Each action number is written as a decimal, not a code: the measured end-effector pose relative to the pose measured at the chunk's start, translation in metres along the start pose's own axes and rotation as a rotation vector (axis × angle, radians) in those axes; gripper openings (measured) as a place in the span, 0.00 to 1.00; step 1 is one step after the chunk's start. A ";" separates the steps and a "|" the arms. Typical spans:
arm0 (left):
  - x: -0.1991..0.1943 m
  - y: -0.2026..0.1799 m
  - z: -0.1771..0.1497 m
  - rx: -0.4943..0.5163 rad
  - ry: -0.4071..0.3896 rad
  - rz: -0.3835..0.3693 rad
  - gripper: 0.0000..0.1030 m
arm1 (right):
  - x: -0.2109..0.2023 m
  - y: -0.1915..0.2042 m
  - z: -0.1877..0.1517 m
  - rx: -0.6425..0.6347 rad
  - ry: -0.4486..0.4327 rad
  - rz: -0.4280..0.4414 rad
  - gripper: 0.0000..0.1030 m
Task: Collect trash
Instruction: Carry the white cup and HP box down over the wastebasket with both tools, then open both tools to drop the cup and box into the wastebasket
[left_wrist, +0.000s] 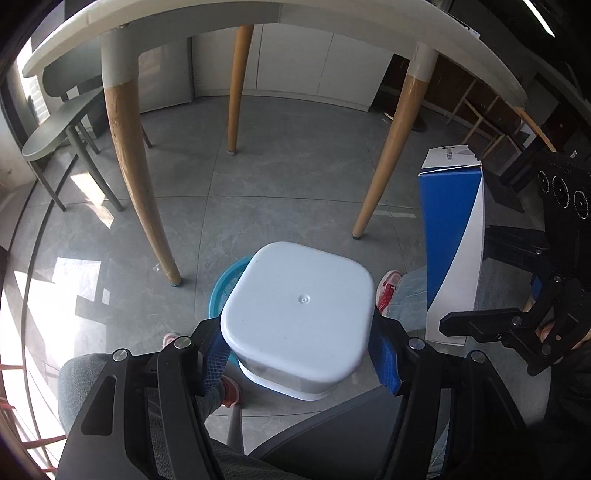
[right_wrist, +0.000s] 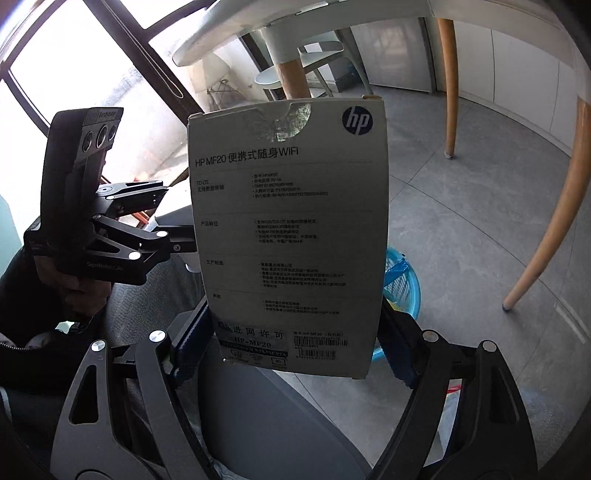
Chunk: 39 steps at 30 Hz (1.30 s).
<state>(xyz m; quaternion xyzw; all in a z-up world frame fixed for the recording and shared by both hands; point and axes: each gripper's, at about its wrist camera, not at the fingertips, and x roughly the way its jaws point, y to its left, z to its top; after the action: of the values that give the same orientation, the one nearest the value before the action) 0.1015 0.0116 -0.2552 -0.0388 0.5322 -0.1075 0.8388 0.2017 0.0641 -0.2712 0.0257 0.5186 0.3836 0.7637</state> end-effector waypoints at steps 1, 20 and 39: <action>0.007 0.002 0.002 -0.005 0.015 0.006 0.62 | 0.010 -0.005 0.001 0.009 0.026 -0.012 0.74; 0.139 0.045 0.011 -0.099 0.232 0.028 0.62 | 0.164 -0.087 0.014 0.159 0.300 0.001 0.74; 0.277 0.065 -0.021 -0.137 0.464 -0.006 0.62 | 0.264 -0.130 -0.012 0.200 0.497 -0.014 0.74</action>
<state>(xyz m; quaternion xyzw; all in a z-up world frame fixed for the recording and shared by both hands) 0.2055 0.0148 -0.5213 -0.0715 0.7167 -0.0794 0.6892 0.3084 0.1302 -0.5378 0.0024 0.7257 0.3198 0.6091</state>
